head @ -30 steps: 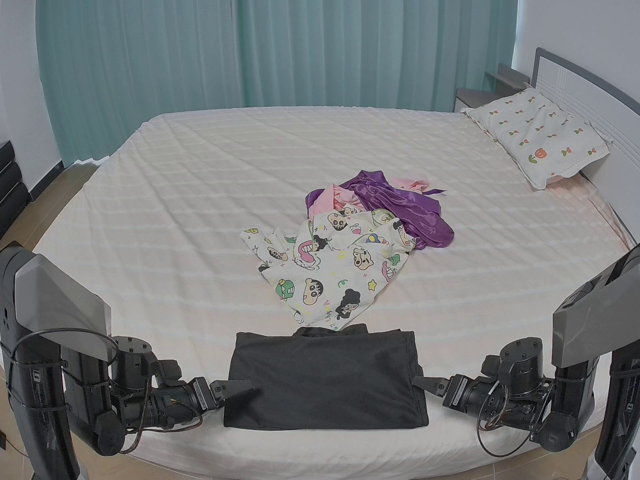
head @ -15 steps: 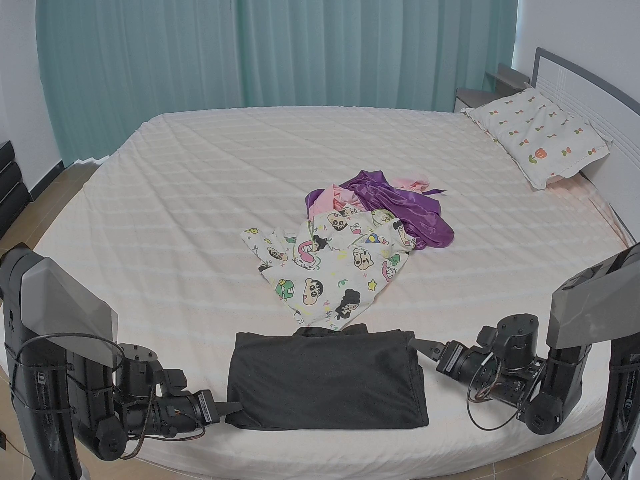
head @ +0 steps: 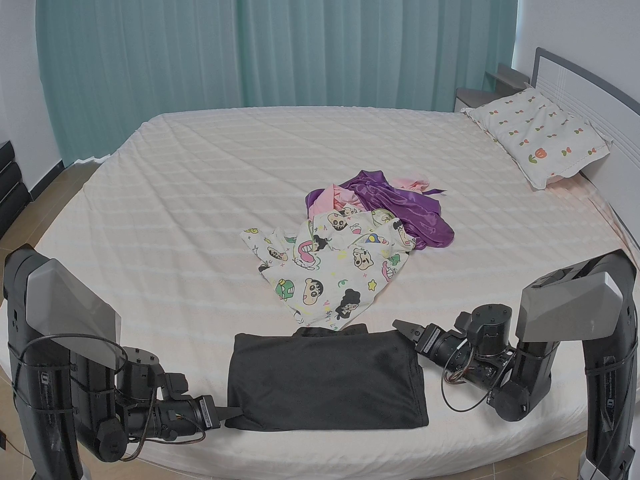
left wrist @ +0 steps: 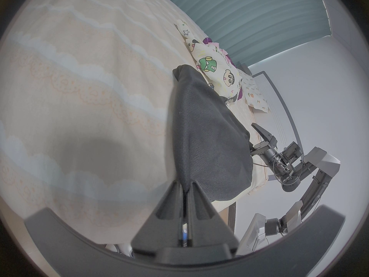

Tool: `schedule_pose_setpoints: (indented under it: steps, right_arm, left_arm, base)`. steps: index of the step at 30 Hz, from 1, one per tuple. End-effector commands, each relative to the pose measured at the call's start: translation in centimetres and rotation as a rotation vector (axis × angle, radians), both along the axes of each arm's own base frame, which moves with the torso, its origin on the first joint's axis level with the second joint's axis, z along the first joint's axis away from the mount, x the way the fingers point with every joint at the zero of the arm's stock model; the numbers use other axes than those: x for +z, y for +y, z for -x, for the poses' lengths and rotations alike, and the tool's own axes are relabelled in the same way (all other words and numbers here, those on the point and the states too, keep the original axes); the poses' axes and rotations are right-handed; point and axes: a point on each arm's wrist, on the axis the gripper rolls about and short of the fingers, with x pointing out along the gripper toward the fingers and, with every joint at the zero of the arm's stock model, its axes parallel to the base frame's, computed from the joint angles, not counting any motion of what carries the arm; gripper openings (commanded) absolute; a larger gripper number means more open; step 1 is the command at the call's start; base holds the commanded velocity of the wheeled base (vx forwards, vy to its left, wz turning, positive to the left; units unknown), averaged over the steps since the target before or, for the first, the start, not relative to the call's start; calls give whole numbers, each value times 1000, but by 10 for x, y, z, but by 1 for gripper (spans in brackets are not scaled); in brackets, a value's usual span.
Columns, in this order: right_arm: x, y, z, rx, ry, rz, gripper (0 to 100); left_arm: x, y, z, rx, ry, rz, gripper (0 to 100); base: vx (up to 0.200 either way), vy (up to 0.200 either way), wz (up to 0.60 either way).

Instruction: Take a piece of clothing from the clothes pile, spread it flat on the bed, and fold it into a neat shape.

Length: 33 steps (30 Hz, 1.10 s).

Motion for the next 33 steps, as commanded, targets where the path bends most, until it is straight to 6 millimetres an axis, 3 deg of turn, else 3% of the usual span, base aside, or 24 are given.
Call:
schedule_pose_setpoints:
  steps: [1, 22, 23, 25, 26, 33]
  right_arm:
    - [-13, 5, -11, -3, 0, -2, 0]
    - [-13, -8, -24, -101, -18, -32, 0]
    - [-13, -7, -23, -99, -18, -31, 100]
    - [-12, -7, -23, -100, -18, -32, 100]
    - [-12, -6, -22, -97, -17, -32, 100]
    - [5, -15, -19, -134, -43, -37, 100]
  left_arm:
    - [0, -1, -1, -1, -12, 4, 0]
    - [0, -1, -1, -3, -13, 4, 0]
    - [0, -1, -1, -3, -13, 4, 0]
    - [0, -1, -1, -3, -13, 4, 0]
    - [0, -1, -1, -3, -13, 4, 100]
    - [2, 0, -1, 3, -17, 8, 100]
  base:
    - [0, 0, 0]
    - [0, 0, 0]
    - [0, 0, 0]
    - [0, 0, 0]
    - [0, 0, 0]
    - [0, 0, 0]
